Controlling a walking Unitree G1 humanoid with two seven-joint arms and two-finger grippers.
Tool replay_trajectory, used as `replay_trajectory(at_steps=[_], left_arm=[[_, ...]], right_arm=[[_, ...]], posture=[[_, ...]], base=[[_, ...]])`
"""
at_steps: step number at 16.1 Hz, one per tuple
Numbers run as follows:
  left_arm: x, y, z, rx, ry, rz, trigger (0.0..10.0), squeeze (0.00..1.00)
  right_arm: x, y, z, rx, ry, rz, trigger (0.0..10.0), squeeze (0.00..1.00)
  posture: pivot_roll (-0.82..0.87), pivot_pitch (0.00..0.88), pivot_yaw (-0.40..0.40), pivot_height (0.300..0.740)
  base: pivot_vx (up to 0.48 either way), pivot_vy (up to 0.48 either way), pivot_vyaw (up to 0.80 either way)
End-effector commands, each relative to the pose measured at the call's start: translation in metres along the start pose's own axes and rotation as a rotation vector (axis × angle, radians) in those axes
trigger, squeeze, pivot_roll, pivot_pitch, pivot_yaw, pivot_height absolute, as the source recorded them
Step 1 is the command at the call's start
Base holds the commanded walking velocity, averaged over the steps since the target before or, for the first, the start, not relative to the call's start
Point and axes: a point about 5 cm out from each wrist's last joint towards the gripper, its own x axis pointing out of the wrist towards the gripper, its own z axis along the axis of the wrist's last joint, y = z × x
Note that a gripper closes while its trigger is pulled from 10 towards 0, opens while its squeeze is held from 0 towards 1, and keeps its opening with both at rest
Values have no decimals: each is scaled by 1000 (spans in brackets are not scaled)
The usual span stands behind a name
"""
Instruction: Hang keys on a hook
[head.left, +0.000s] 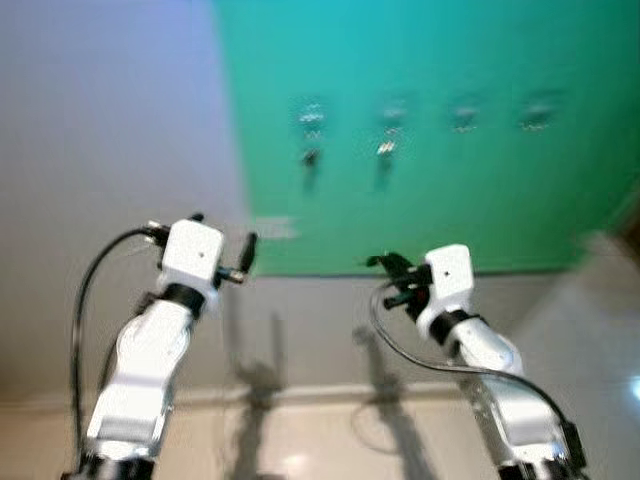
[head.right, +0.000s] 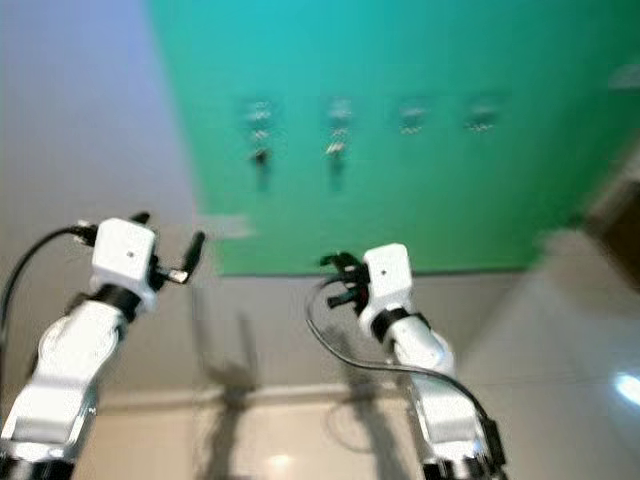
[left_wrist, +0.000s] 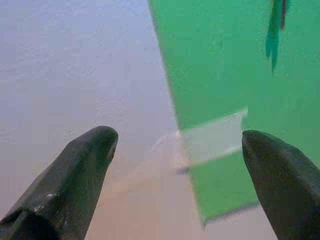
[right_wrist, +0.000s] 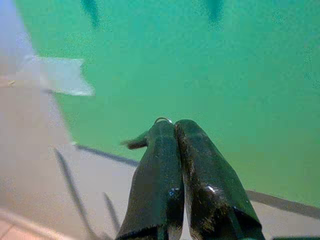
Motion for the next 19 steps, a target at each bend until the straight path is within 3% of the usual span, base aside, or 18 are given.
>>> replay_trajectory(at_steps=[1,6,8,12,17,19], left_arm=[[3,0,3,6,-6,3,10000,0],[9,-3,3,6,-9,-3,10000,0],[11,-1,1,-31,5,15,10000,0],[11,-4,2,-29,-6,3,10000,0],[13,-11,7,-50,-44,-48,10000,0],[14,-13,9,-66,-64,-63,10000,0]], right_arm=[[1,-3,5,-1,-22,-7,10000,0],[5,-4,10,-6,-38,-13,10000,0],[6,-7,12,-9,-51,-30,10000,0],[6,-3,14,-10,-62,-32,10000,0],[0,-10,25,10,-114,-114,10000,0],[-2,-11,30,37,-147,-124,10000,0]], posture=[[-53,0,-3,740],[-62,0,6,740],[-60,0,1,740],[-62,0,-11,740],[-73,0,-20,740],[-76,0,-22,740]], base=[[0,-442,800],[0,-470,800],[0,0,800],[0,0,800],[0,0,800],[0,0,0]])
